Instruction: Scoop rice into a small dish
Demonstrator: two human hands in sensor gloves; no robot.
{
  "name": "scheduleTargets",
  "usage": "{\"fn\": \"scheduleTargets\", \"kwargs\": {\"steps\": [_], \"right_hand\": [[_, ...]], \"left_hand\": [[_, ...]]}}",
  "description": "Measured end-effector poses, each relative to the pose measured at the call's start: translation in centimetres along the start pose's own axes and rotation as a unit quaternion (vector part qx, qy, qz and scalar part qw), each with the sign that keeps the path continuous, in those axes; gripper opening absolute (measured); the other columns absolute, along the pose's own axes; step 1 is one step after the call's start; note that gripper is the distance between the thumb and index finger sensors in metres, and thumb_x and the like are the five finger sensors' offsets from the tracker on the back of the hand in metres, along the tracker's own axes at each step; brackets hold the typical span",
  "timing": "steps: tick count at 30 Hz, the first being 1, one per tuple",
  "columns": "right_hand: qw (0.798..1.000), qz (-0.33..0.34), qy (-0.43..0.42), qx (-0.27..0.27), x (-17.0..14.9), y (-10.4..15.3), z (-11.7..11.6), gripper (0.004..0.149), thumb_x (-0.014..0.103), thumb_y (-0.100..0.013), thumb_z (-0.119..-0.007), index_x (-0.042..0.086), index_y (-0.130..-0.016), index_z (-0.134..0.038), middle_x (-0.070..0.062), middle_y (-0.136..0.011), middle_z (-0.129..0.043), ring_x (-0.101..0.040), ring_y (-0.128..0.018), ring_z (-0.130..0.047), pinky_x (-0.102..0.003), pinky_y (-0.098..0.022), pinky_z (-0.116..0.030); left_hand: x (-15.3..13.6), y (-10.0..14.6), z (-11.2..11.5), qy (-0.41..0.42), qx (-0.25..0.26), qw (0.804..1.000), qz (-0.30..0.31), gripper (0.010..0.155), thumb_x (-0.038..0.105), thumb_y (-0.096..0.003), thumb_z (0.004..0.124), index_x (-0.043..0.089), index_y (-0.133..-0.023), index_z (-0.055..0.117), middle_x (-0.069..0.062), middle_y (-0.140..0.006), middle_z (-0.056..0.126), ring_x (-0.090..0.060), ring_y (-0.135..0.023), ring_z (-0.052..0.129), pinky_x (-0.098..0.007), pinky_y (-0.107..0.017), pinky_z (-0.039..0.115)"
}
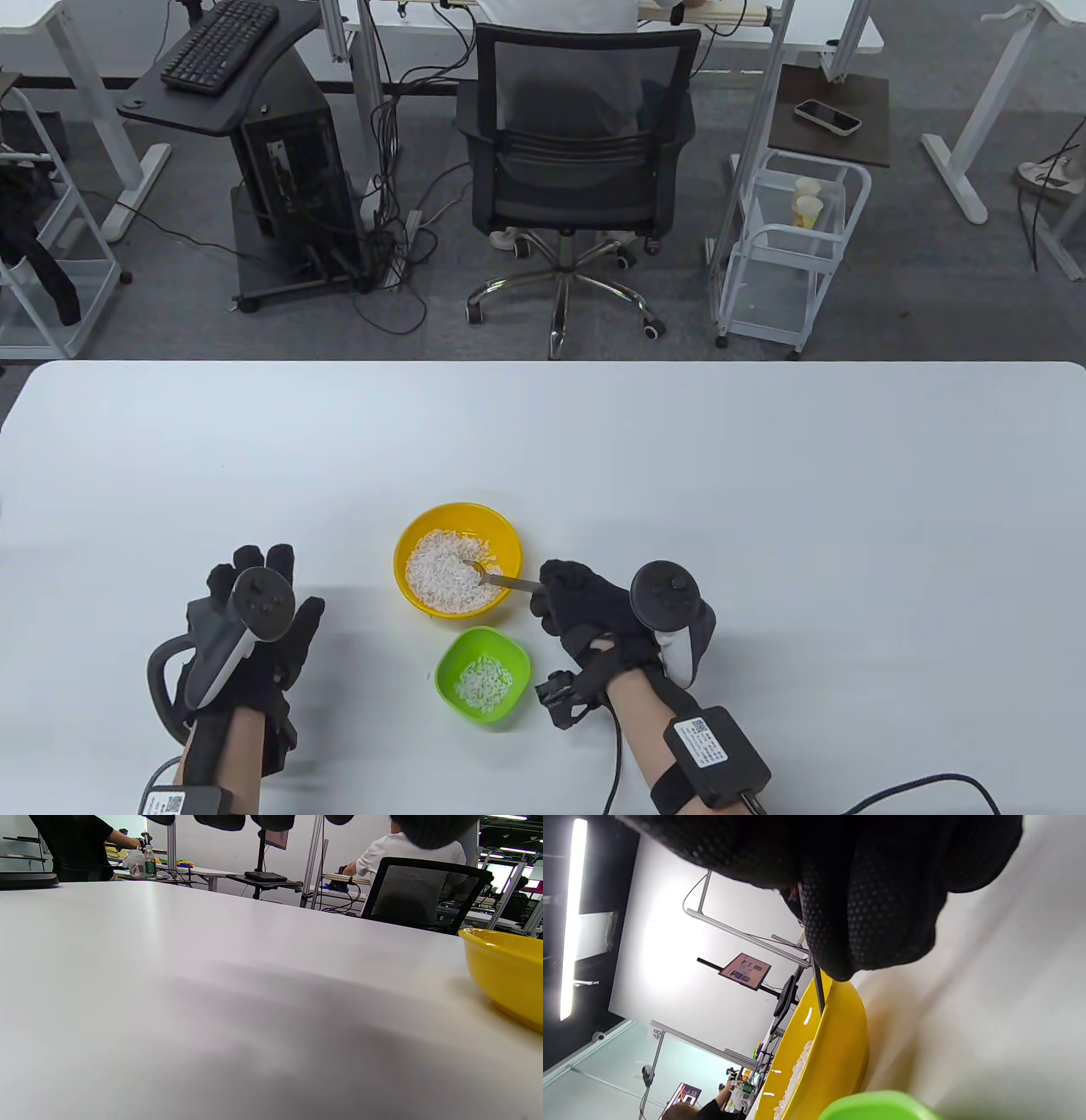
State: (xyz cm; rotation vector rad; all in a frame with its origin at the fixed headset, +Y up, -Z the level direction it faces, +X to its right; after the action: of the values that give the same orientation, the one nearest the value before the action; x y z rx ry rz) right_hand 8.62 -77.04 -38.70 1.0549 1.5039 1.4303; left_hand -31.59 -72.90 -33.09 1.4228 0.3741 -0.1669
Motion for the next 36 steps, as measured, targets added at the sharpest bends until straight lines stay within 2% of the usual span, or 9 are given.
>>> {"fn": "scheduleTargets", "kwargs": {"steps": [8,15,25,30,32,36], "right_hand": [[0.994,-0.087,-0.063,-0.008,-1.7,0.3,0.2,0.042,0.014,-0.054,-0.07,-0.008,-0.09,-0.078,-0.027,-0.067,-0.099,-0.042,-0.046,-0.098,-0.07,-0.055,-0.067],[0.992,-0.095,-0.081,-0.009,-2.0,0.3,1.0,0.043,0.012,-0.053,-0.069,-0.008,-0.091,-0.076,-0.028,-0.068,-0.097,-0.042,-0.047,-0.098,-0.071,-0.055,-0.067],[0.987,-0.089,-0.131,-0.017,-1.0,0.4,3.7,0.042,0.011,-0.054,-0.068,-0.006,-0.091,-0.076,-0.027,-0.067,-0.097,-0.042,-0.045,-0.097,-0.071,-0.054,-0.066],[0.985,-0.086,-0.145,0.026,0.2,0.5,5.1,0.042,0.011,-0.054,-0.068,-0.006,-0.092,-0.076,-0.028,-0.068,-0.096,-0.043,-0.046,-0.095,-0.072,-0.056,-0.064],[0.984,-0.089,-0.13,0.08,0.5,0.4,5.6,0.042,0.011,-0.055,-0.068,-0.005,-0.093,-0.075,-0.027,-0.07,-0.096,-0.044,-0.048,-0.094,-0.073,-0.057,-0.062],[0.98,-0.103,-0.104,0.136,0.4,0.4,5.9,0.042,0.01,-0.056,-0.069,-0.006,-0.094,-0.076,-0.029,-0.071,-0.095,-0.046,-0.05,-0.093,-0.074,-0.058,-0.059]], "left_hand": [[0.1,0.1,0.0,0.0,-0.001,1.0,0.0,0.072,0.062,-0.0485,0.062,0.045,-0.111,0.031,0.006,-0.127,0.032,-0.029,-0.119,0.037,-0.058,-0.085,0.041],[-0.1,0.0,0.0,0.005,-0.002,1.0,-0.001,0.072,0.062,-0.0489,0.062,0.044,-0.111,0.031,0.005,-0.127,0.032,-0.029,-0.119,0.037,-0.058,-0.085,0.041],[-0.3,0.0,0.0,0.008,-0.004,1.0,-0.002,0.072,0.062,-0.049,0.062,0.044,-0.111,0.031,0.005,-0.127,0.033,-0.029,-0.119,0.038,-0.058,-0.085,0.041],[-0.4,0.0,0.2,0.011,-0.011,1.0,-0.004,0.072,0.062,-0.0489,0.062,0.044,-0.111,0.031,0.005,-0.127,0.033,-0.029,-0.119,0.038,-0.058,-0.085,0.041],[-0.5,0.0,0.2,0.014,-0.012,1.0,-0.005,0.072,0.062,-0.0488,0.062,0.044,-0.111,0.031,0.005,-0.127,0.033,-0.029,-0.119,0.038,-0.058,-0.085,0.041],[-0.7,0.0,0.2,0.02,-0.016,1.0,-0.005,0.072,0.062,-0.0489,0.062,0.044,-0.111,0.031,0.005,-0.127,0.033,-0.029,-0.119,0.038,-0.058,-0.085,0.041]]}}
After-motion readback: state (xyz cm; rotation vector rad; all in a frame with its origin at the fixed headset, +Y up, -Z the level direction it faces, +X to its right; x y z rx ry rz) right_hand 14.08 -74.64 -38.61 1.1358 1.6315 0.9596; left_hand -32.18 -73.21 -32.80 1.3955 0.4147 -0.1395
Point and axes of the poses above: the tracker on the back of each hand, its own x axis roughly to the thumb side, its own y axis roughly from the fingertips to the wrist, z = x × y, the point moved 3 cm from there along -y, roughly from the wrist to the fingertips
